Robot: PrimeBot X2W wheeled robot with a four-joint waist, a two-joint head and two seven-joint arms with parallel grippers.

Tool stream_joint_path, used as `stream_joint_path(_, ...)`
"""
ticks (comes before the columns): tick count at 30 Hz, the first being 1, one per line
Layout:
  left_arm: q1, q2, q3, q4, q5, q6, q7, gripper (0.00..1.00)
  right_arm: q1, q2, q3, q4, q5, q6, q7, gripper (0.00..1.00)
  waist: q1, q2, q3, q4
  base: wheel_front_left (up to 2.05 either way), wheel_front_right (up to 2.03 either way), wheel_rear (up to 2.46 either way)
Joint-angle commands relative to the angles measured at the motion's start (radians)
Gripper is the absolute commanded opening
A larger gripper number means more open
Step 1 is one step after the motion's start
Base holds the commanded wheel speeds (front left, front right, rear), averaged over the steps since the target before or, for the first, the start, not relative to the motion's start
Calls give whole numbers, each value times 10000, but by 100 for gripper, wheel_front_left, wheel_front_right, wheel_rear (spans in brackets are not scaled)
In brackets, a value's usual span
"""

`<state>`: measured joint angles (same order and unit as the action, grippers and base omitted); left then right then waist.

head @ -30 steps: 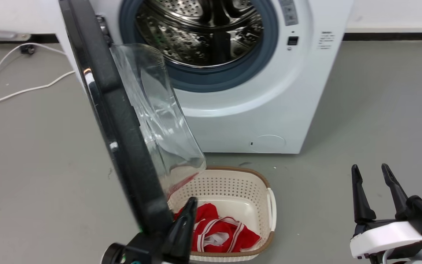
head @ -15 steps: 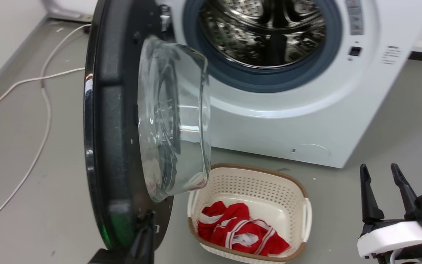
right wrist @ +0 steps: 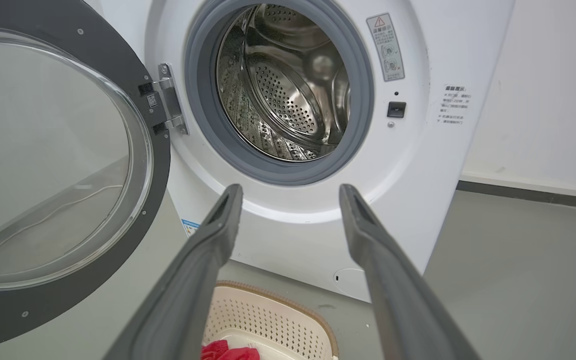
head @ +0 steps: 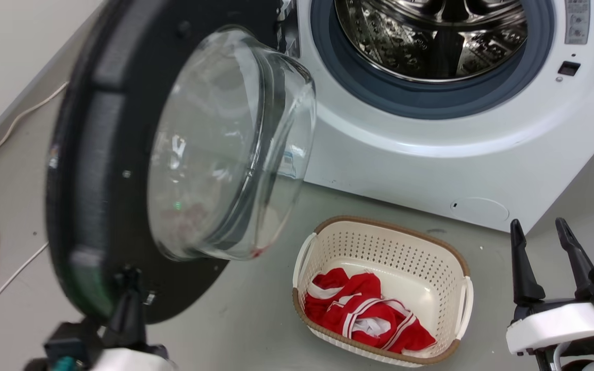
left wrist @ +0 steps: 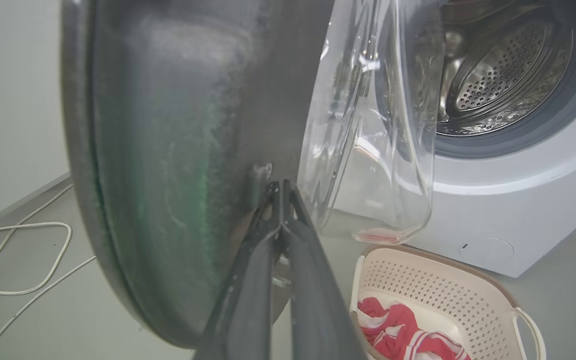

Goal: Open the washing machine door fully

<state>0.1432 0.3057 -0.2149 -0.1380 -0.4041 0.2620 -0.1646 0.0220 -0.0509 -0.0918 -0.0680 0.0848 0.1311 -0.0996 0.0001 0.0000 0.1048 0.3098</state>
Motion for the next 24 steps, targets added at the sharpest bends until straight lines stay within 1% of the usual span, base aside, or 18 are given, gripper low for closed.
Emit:
stream_joint_path(1, -482, 167, 370, 23, -136, -24, -209, 0, -207, 13, 15, -86, -63, -6, 59, 100, -1, 0, 117, -17, 0, 0, 0)
stream_joint_path(6, -977, 478, 1170, 698, -631, -184, -382, 0, -308, 13, -41, -228, -110, -6, 166, 100, -1, 0, 424, -117, 0, 0, 0)
stream_joint_path(11, -1539, 773, 1959, 1317, -1004, -238, -616, 0, -471, 13, -109, -345, -161, -6, 227, 100, -1, 0, 732, -224, 0, 0, 0)
stream_joint_path(19, -2336, 1216, 2959, 2308, -1461, -391, -836, 0, -717, 15, -100, -475, -246, -5, 255, 100, -1, 0, 1228, -366, 0, 0, 0)
stream_joint_path(24, -2840, 1547, 3523, 3101, -1685, -590, -925, 0, -919, 15, -89, -488, -299, -5, 248, 100, -1, 0, 1466, -440, 0, 0, 0)
